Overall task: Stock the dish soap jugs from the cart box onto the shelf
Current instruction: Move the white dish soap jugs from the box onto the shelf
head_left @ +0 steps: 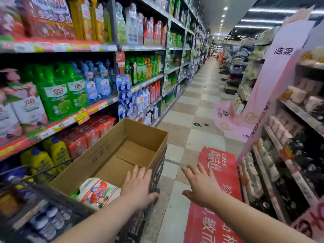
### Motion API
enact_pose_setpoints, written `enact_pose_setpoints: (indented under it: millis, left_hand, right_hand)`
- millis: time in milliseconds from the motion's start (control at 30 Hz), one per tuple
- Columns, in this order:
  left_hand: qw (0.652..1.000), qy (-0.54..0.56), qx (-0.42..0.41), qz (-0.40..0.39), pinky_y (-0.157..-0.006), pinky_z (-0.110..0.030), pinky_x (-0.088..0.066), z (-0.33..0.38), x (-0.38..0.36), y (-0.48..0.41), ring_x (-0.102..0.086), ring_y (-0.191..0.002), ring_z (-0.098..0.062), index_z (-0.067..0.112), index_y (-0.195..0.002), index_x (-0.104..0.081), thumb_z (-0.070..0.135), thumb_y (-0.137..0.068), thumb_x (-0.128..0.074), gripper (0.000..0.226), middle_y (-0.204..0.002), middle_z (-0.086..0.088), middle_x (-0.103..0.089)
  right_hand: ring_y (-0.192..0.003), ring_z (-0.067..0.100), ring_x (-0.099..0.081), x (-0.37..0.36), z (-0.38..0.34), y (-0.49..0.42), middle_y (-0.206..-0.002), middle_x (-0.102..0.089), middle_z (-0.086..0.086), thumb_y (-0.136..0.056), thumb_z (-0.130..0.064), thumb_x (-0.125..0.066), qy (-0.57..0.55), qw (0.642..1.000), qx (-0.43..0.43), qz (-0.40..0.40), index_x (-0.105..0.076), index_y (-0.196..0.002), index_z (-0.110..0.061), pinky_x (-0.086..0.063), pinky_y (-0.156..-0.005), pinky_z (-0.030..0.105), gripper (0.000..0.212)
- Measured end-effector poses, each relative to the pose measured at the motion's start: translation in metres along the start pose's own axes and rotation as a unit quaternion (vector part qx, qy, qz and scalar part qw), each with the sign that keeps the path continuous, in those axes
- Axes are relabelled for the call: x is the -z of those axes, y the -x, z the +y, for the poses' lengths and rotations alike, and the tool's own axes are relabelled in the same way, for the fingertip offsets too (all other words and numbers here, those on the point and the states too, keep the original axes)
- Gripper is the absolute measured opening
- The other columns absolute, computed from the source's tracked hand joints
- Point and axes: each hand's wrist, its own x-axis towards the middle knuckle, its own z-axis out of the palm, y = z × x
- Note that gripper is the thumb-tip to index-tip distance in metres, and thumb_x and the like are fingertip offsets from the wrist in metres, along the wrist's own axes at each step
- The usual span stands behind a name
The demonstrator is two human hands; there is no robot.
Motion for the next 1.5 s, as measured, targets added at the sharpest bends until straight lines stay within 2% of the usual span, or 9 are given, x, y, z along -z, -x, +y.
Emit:
enact_pose_setpoints:
  millis: [200,400,533,700,900,1067,1267,1400,1500]
  left_hand:
    - [0.998,0.036,0.052,-0.005,-0.118,-0.045,-0.004,-0.063,0.005,-0.050,0.001,-0.147,-0.028,0.023,-0.150,-0.005,0.065,-0.083,-0.047,0.089,-0.160,-0.005,-0.006]
    - [0.983,0.066,0.168,-0.024,-0.118,-0.045,-0.012,-0.135,-0.011,-0.052,-0.006,-0.146,-0.030,0.019,-0.150,-0.006,0.065,-0.084,-0.046,0.090,-0.159,-0.007,-0.010]
    - [0.971,0.062,0.229,-0.024,-0.116,-0.042,-0.019,-0.162,-0.027,-0.048,-0.016,-0.143,-0.030,0.017,-0.148,-0.014,0.064,-0.083,-0.048,0.088,-0.155,-0.008,-0.019]
    - [0.949,0.071,0.307,-0.028,-0.114,-0.041,-0.019,-0.185,-0.043,-0.047,-0.023,-0.140,-0.031,0.018,-0.146,-0.017,0.062,-0.080,-0.054,0.088,-0.151,-0.008,-0.026]
    - [0.893,0.094,0.431,-0.092,-0.117,-0.044,-0.013,-0.205,-0.071,-0.057,-0.017,-0.143,-0.032,0.016,-0.149,-0.010,0.061,-0.083,-0.048,0.088,-0.154,-0.011,-0.022]
    - [0.855,0.122,0.490,-0.117,-0.116,-0.043,-0.015,-0.208,-0.095,-0.077,-0.029,-0.136,-0.029,0.021,-0.147,-0.016,0.059,-0.084,-0.049,0.081,-0.147,-0.007,-0.034]
    - [0.806,0.211,0.539,-0.126,-0.117,-0.040,-0.019,-0.204,-0.136,-0.110,-0.022,-0.141,-0.026,0.020,-0.149,-0.007,0.056,-0.086,-0.051,0.085,-0.156,-0.005,-0.018]
    - [0.730,0.304,0.607,-0.081,-0.115,-0.040,-0.027,-0.205,-0.164,-0.123,-0.025,-0.141,-0.022,0.022,-0.149,-0.001,0.050,-0.084,-0.060,0.093,-0.157,-0.001,-0.013]
    - [0.701,0.320,0.634,-0.067,-0.112,-0.040,-0.031,-0.208,-0.182,-0.130,-0.031,-0.138,-0.022,0.024,-0.148,0.005,0.048,-0.083,-0.062,0.096,-0.157,0.001,-0.009]
  right_hand:
    - [-0.146,0.032,-0.005,0.009,-0.032,-0.097,-0.159,-0.012,0.003,-0.087,-0.052,-0.052,0.008,0.999,0.033,-0.015,-0.007,-0.149,-0.031,-0.007,-0.115,0.057,0.079]
    - [-0.147,0.033,-0.003,0.007,-0.086,-0.176,-0.160,-0.010,0.005,-0.088,-0.053,-0.051,0.039,0.991,0.114,-0.059,-0.007,-0.149,-0.030,-0.005,-0.116,0.055,0.079]
    - [-0.147,0.032,-0.002,-0.005,-0.120,-0.219,-0.160,-0.009,0.005,-0.089,-0.050,-0.051,0.052,0.977,0.177,-0.102,-0.008,-0.150,-0.027,-0.006,-0.117,0.051,0.078]
    - [-0.147,0.032,-0.002,-0.025,-0.157,-0.269,-0.160,-0.008,0.005,-0.092,-0.048,-0.048,0.092,0.947,0.277,-0.131,-0.007,-0.151,-0.024,-0.009,-0.117,0.049,0.076]
    - [-0.147,0.030,-0.006,-0.060,-0.198,-0.338,-0.160,-0.010,0.006,-0.092,-0.045,-0.048,0.126,0.903,0.373,-0.173,-0.006,-0.152,-0.023,-0.011,-0.117,0.048,0.076]
    - [-0.144,0.032,-0.015,-0.097,-0.220,-0.378,-0.156,-0.018,0.008,-0.088,-0.048,-0.051,0.148,0.861,0.435,-0.219,-0.014,-0.149,-0.022,-0.018,-0.114,0.048,0.076]
    - [-0.144,0.033,-0.014,-0.142,-0.236,-0.409,-0.157,-0.017,0.008,-0.088,-0.046,-0.054,0.133,0.833,0.456,-0.282,-0.014,-0.150,-0.021,-0.017,-0.115,0.051,0.078]
    - [-0.141,0.032,-0.023,-0.177,-0.251,-0.417,-0.156,-0.021,0.008,-0.085,-0.052,-0.056,0.079,0.834,0.431,-0.336,-0.019,-0.148,-0.020,-0.024,-0.113,0.050,0.079]
    - [-0.138,0.028,-0.032,-0.203,-0.261,-0.421,-0.152,-0.031,0.007,-0.083,-0.050,-0.061,0.012,0.830,0.405,-0.384,-0.023,-0.146,-0.021,-0.032,-0.109,0.047,0.080]
